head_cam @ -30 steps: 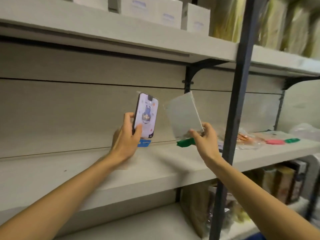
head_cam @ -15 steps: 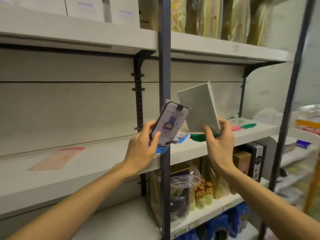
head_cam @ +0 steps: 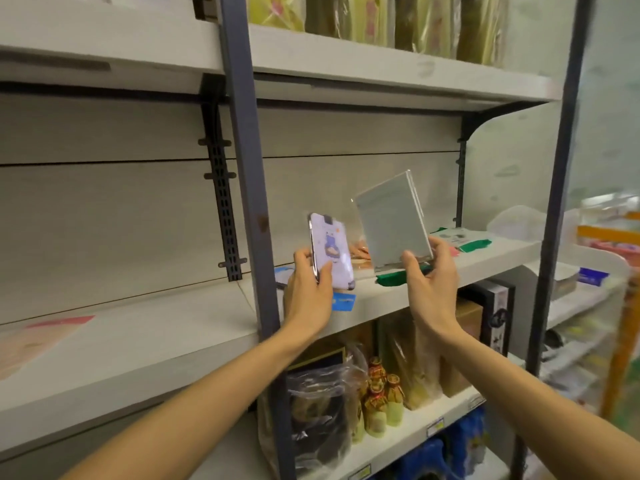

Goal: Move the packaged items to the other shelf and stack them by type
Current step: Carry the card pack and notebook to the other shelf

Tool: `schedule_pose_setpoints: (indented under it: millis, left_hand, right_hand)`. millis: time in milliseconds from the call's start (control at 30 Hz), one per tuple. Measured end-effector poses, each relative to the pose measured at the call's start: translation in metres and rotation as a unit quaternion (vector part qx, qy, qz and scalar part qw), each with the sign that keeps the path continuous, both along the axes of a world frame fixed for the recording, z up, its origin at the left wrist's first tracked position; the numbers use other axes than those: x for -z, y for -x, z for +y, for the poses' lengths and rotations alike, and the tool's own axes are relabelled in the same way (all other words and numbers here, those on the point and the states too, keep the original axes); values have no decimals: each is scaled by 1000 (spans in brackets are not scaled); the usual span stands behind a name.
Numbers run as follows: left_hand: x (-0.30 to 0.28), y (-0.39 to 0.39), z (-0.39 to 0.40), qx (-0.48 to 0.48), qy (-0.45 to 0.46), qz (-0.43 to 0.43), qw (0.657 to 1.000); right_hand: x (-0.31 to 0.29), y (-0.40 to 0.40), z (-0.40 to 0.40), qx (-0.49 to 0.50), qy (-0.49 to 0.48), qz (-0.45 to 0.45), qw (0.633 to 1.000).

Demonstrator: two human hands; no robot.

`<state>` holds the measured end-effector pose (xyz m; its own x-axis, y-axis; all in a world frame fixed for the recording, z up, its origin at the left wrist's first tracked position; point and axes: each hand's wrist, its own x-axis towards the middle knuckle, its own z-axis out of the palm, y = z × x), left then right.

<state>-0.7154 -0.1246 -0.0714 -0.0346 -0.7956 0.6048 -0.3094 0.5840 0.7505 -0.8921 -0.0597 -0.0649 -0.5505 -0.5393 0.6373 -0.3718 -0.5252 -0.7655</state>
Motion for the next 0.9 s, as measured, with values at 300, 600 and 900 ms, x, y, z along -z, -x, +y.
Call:
schedule_pose_setpoints:
  millis: [300, 600, 900]
  left_hand:
    - [7, 35, -89, -177, -112, 12, 978]
    - [18, 21, -125, -324, -210, 1, 922]
    - [3, 37, -137, -375, -59, -159, 911]
  right_hand:
    - [-11, 54, -96, -98, -38, 119, 987]
    - [0, 61, -171, -137, -33, 98, 985]
    - [8, 93, -207, -118, -21, 122, 985]
